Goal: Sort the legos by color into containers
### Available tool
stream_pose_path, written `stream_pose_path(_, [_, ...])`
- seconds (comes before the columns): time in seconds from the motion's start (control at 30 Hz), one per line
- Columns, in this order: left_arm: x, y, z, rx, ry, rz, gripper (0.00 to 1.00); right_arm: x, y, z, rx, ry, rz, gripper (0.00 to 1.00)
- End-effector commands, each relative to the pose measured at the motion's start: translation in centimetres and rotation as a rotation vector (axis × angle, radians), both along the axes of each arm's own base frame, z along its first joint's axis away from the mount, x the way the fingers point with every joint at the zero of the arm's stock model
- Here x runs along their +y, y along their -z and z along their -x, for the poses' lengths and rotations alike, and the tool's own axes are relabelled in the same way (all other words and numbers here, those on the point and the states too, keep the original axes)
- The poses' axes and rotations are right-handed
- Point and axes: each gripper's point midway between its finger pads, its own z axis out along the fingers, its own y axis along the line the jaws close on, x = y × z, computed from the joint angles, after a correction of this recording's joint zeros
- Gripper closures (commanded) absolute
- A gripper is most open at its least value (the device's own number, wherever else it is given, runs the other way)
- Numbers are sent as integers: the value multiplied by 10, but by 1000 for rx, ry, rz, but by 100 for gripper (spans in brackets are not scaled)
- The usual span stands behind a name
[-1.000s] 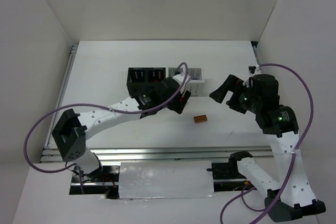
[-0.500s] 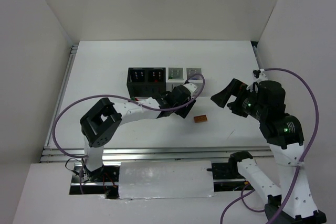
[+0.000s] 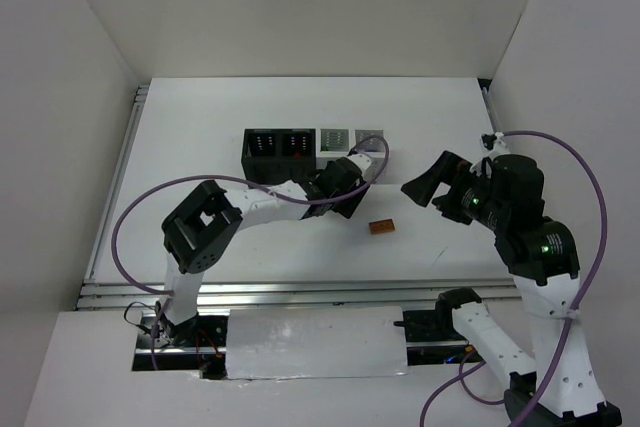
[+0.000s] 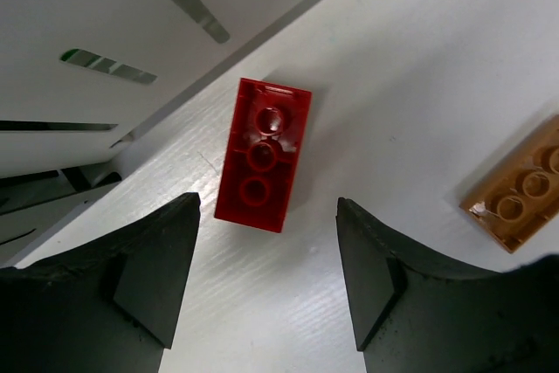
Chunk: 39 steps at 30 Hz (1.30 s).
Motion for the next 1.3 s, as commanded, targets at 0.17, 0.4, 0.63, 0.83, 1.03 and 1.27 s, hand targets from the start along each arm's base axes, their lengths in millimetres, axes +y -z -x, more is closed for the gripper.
stream_pose_path(0.17, [-13,-24,-21,-60,26,63,24,6,-3,-11,-9,-22,-8,0])
stream_pose_path(0.4, [-9,-1,-23,-1,28,47,28,7,-7,-16,-12,-26,-5,0])
stream_pose_path(0.63, [-1,14,-21,46,17,53,41,9,-12,-19,-30,-26,-27,0])
stream_pose_path(0.83, [1,20,-19,75,25,49,41,10,-17,-19,-50,-23,-37,0])
stream_pose_path(1.03, [2,25,-16,96,33,45,35,10,-17,-17,-57,-20,-53,0])
stream_pose_path(1.27, [2,14,-13,97,29,72,73,8,-21,-14,-73,-11,-54,0])
